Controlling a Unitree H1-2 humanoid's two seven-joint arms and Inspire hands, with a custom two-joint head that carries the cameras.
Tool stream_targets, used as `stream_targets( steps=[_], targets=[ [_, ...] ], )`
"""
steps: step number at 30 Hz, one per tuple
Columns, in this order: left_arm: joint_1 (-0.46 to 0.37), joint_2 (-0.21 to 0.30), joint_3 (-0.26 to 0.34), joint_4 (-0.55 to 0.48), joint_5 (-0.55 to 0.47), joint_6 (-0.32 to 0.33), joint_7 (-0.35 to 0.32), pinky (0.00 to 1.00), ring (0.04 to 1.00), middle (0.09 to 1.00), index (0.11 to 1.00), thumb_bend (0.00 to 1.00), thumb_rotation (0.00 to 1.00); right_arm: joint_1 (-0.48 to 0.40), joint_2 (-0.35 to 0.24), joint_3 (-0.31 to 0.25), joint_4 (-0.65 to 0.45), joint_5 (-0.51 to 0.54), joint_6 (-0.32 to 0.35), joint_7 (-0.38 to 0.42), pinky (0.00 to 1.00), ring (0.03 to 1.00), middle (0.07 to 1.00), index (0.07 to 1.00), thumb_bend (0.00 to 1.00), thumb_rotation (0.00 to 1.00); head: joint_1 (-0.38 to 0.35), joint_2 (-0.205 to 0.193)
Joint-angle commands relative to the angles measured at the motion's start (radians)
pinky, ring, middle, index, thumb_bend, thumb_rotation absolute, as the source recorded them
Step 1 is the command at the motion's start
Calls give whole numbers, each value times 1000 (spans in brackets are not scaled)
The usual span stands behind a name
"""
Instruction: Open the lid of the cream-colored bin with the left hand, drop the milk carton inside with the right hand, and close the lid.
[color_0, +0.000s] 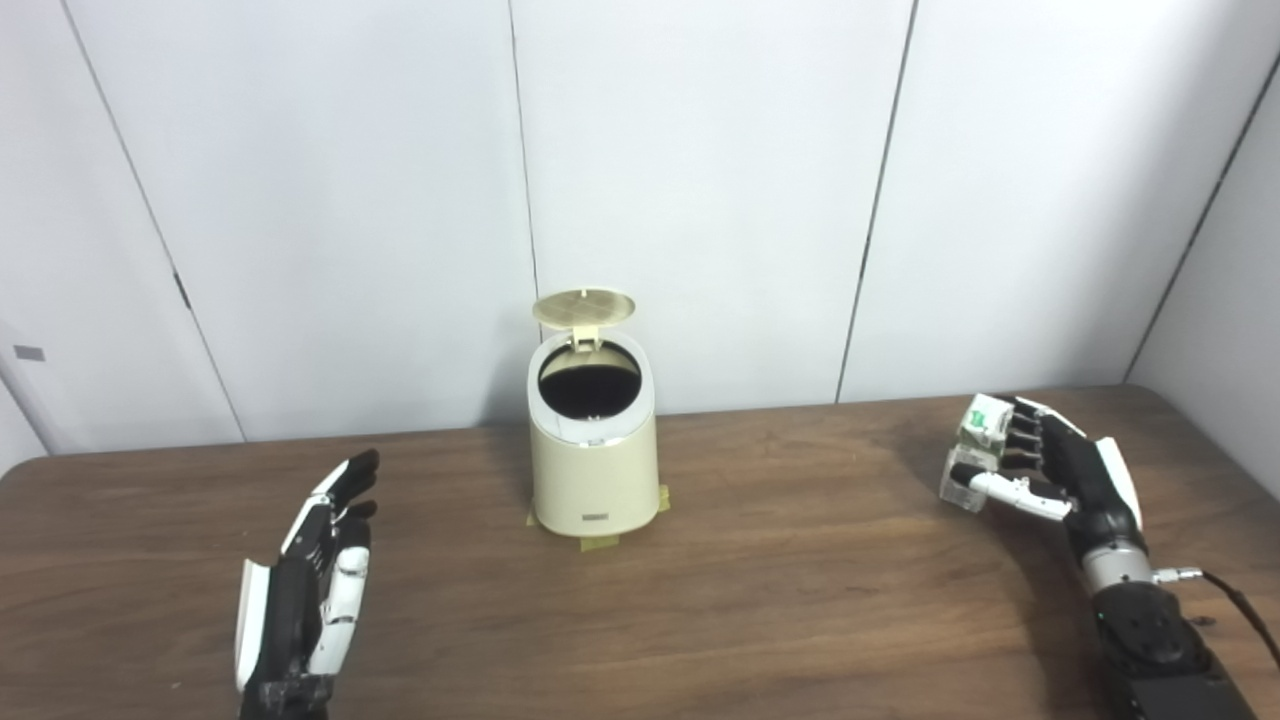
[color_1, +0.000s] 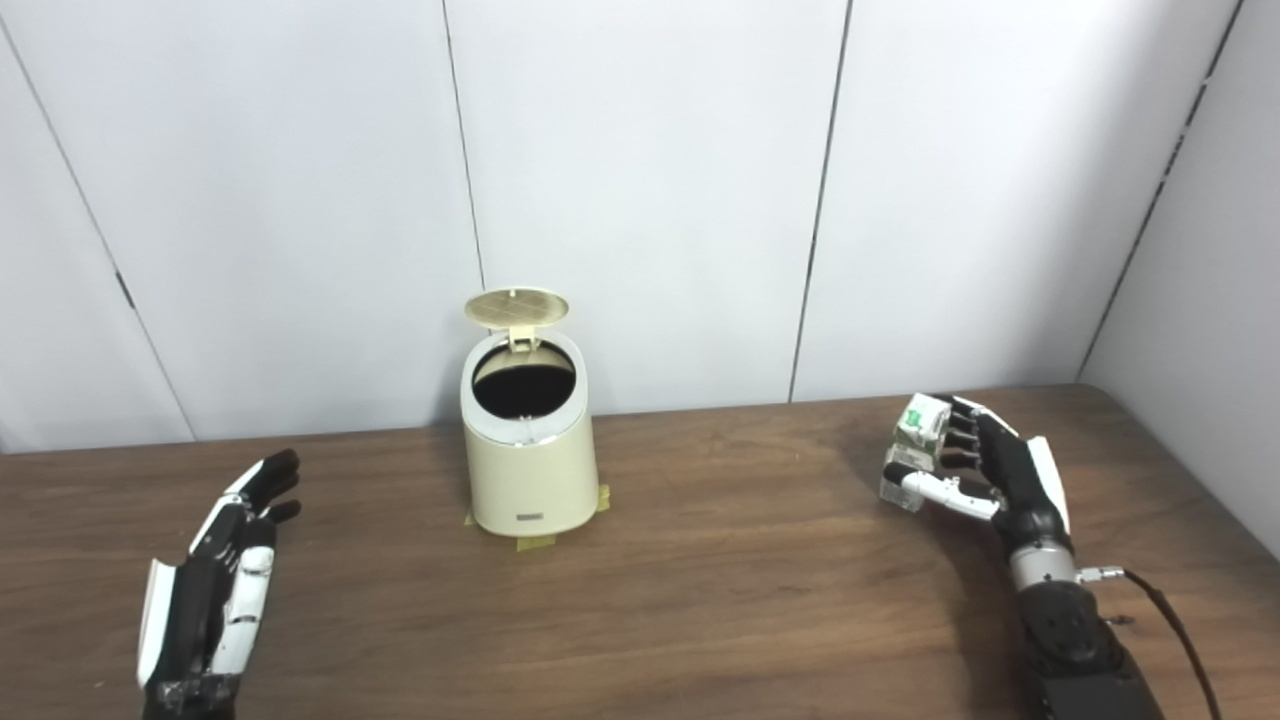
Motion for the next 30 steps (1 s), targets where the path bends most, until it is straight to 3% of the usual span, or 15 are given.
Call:
stream_targets(
  steps=[1, 12, 18, 24, 25, 27, 30],
  targets=[
    [34, 20, 1, 32, 30, -22, 3, 785, 856, 866, 848, 342, 890, -64, -24, -2, -12, 7, -39, -12, 647, 723, 758, 759, 909, 324, 1, 0],
    [36, 18, 2, 28, 26, -13, -2, 781, 856, 866, 847, 340, 881, -84, -14, -12, 30, 19, -69, -40, 606, 683, 711, 708, 851, 282, 5, 3],
    [36, 13, 5, 24, 29, -21, 6, 770, 845, 856, 837, 306, 921, -84, -14, -4, 22, 3, -44, -70, 613, 689, 705, 709, 826, 342, 4, 4],
    [38, 11, 4, 16, 26, -26, 4, 778, 855, 864, 839, 341, 915, -97, -10, -2, 59, -12, -98, -130, 466, 528, 570, 590, 837, 91, 11, 8],
    [37, 12, 3, 17, 34, -36, 9, 772, 849, 857, 832, 335, 901, -98, -8, 3, 60, -25, -99, -151, 432, 491, 527, 525, 627, 90, 11, 8],
    [38, 11, 1, 13, 37, -47, 11, 753, 838, 847, 822, 315, 872, -99, -6, 13, 64, -48, -99, -182, 391, 452, 477, 502, 546, 15, 11, 8],
    [41, 9, 1, 12, 38, -50, 13, 746, 831, 842, 820, 313, 865, -100, -5, 24, 68, -59, -95, -197, 369, 430, 461, 500, 532, 2, 8, 7]
  ],
)
